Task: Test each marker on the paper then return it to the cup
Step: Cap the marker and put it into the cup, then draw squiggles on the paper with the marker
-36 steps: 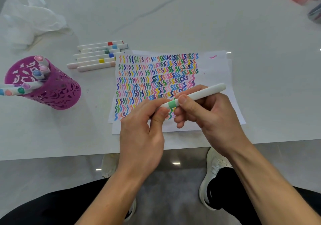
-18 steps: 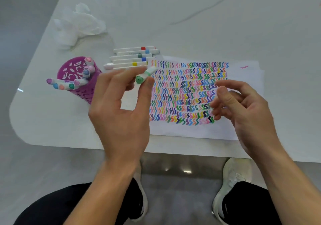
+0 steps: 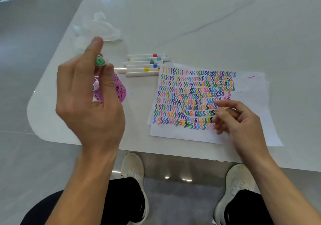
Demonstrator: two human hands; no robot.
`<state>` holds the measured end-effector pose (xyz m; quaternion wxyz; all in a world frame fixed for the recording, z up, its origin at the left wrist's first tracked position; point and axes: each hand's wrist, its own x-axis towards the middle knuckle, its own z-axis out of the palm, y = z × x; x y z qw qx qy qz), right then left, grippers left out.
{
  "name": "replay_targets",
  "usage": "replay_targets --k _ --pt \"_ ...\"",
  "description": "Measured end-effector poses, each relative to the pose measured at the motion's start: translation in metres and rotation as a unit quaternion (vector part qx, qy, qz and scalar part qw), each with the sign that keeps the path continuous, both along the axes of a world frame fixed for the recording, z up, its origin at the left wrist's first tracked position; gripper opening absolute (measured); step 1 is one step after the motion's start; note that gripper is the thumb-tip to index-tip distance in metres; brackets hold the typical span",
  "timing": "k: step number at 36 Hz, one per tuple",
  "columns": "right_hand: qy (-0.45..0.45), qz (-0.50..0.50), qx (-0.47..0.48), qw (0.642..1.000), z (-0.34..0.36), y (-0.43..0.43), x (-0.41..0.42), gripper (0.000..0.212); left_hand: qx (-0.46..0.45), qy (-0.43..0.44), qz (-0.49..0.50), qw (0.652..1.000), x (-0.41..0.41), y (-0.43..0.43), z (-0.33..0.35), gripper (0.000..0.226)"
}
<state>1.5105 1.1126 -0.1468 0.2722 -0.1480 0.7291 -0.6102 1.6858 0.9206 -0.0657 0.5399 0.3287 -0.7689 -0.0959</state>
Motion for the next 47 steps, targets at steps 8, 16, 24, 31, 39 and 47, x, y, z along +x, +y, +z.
replay_targets --k 8,16,24,31,39,47 --pt "0.004 0.001 -0.004 1.000 0.001 -0.001 0.001 0.015 0.093 -0.060 0.036 0.993 0.004 -0.011 -0.005 0.037" --pt "0.013 0.004 -0.016 1.000 0.005 -0.003 0.002 0.016 0.153 -0.178 0.093 0.968 0.004 -0.021 -0.017 0.041" --pt "0.016 0.002 -0.019 1.000 0.007 -0.003 0.002 0.016 0.161 -0.231 0.108 0.953 0.001 -0.020 -0.020 0.049" --pt "0.016 -0.001 -0.019 1.000 0.009 0.000 0.001 0.016 0.109 -0.172 0.058 0.977 -0.007 -0.008 -0.018 0.049" --pt "0.018 -0.017 -0.007 1.000 0.010 0.008 -0.003 0.014 0.119 -0.224 -0.050 0.966 -0.029 0.012 -0.032 0.041" --pt "0.037 -0.034 0.038 0.998 0.004 0.016 -0.010 0.013 0.215 -0.334 -0.062 0.916 -0.066 -0.005 -0.058 0.052"
